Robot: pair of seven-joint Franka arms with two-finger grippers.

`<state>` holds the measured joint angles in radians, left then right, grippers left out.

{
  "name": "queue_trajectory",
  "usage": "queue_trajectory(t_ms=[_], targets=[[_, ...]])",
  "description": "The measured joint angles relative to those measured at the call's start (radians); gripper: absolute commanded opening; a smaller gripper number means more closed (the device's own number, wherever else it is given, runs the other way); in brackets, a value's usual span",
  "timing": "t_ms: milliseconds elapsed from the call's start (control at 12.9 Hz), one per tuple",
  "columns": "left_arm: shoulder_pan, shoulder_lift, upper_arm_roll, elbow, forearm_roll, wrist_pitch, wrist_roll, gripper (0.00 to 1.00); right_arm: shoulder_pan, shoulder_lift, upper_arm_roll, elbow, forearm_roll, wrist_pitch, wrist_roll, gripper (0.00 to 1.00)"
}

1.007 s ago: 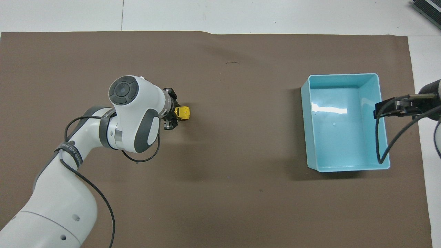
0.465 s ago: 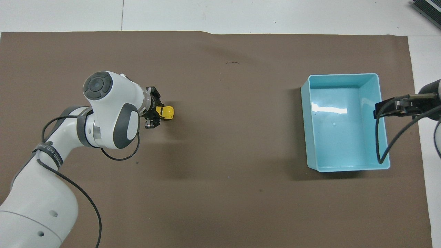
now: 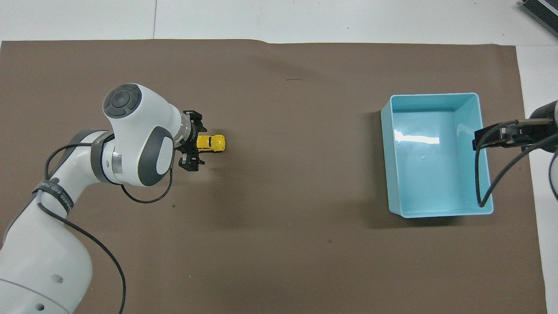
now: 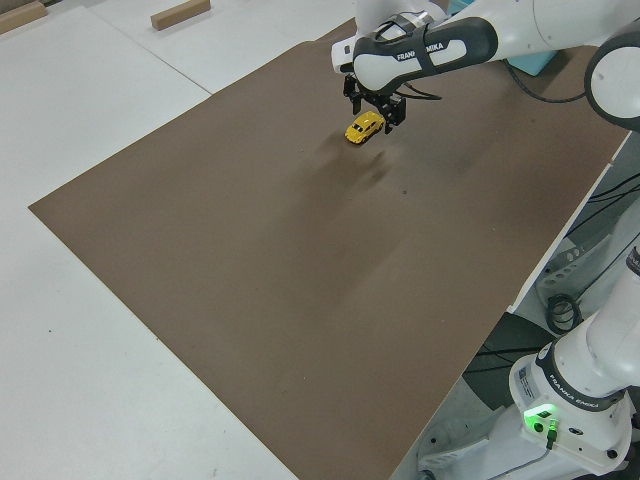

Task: Wind up and store yellow beetle car
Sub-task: 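Release the car so it rolls toward the blue bin, lifting the left gripper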

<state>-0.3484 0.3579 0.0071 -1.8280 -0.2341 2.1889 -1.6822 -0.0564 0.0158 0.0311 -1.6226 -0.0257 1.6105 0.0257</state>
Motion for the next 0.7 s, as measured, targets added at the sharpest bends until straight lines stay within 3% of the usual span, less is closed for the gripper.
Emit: queue_trajectory(t_ms=[155,697], targets=[[0.000,-0.030,0.000,0.007,0.000,-0.033,0.000,1.00,0.000,0.000,0.000,0.000,0.000,0.000,0.000,1.00],[0.002,-0.034,0.013,0.044,0.002,-0.035,0.006,1.00,0.000,0.000,0.000,0.000,0.000,0.000,0.000,1.00]])
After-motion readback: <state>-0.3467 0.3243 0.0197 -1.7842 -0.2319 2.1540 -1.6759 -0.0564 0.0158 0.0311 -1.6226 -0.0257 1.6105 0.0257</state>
